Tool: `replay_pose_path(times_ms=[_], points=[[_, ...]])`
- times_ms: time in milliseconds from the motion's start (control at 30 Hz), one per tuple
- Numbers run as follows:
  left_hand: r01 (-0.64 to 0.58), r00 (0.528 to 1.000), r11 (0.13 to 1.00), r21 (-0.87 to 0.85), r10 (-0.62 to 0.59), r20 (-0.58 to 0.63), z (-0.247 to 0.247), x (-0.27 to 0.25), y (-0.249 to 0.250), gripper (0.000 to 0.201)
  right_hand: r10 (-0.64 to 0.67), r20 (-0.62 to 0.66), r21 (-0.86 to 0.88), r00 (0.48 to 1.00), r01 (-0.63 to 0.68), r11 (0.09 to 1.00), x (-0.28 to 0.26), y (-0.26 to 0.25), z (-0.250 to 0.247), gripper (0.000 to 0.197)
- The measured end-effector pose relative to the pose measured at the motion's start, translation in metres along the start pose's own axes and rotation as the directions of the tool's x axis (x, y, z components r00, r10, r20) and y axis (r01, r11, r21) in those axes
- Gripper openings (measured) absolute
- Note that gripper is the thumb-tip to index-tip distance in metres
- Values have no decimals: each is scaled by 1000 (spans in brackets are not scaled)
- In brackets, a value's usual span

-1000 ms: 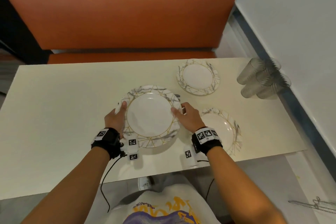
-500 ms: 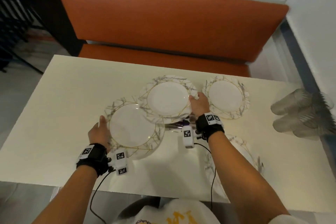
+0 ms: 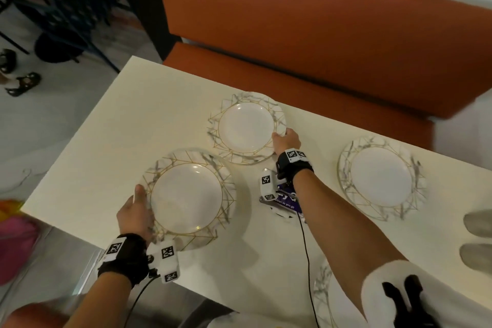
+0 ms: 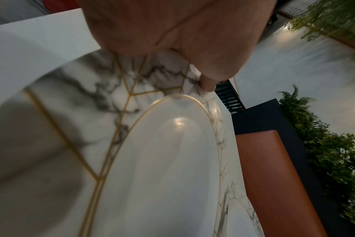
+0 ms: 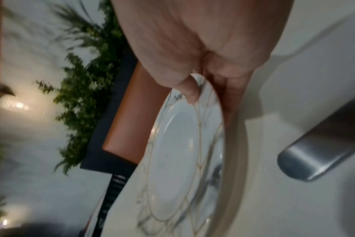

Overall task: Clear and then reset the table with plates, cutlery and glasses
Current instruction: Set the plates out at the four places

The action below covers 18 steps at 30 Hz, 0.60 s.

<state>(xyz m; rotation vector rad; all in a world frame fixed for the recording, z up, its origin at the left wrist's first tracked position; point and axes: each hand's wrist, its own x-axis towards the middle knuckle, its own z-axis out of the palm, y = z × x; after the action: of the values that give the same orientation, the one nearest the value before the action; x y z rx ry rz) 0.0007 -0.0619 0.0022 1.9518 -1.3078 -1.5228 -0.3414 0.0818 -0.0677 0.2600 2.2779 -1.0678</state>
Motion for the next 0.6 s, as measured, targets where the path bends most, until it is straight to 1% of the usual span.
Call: replay_pose_path(times_ms=[67,133,200,300,400,467,533,600], points=[[-15,1000,1000,-5,15,3,-2,0,-3,52,8,3,-18,1000,-8,1000,15,2,13,55],[-22,1000,1000,1,22,2,-2,-2,-4,54,1,-9,-49,1000,-2,999,17,-1,18,52],[-37,999,999,7,37,12,-1,-2,-3,50,-12,-14,-96,1000,11,995,8,-9,17,49],[-38,999,999,39,37,13,0,-3,-3,43,-40,9,-109,999,41,993,5,-15,20,48],[-65,998,997,52,64,23,1,-2,-3,37,-63,18,-120,998,65,991,6,-15,27,57],[-73,997,996,53,72,24,2,1,-6,36,-67,5,-99,998,67,993,5,-16,29,59],[-79,997,995,55,78,21,1,6,-10,38,-64,4,-91,998,64,994,-2,-19,26,55],[-74,997,996,49,73,28,1,8,-12,38,-91,-7,-126,996,90,988,-11,-19,21,51]])
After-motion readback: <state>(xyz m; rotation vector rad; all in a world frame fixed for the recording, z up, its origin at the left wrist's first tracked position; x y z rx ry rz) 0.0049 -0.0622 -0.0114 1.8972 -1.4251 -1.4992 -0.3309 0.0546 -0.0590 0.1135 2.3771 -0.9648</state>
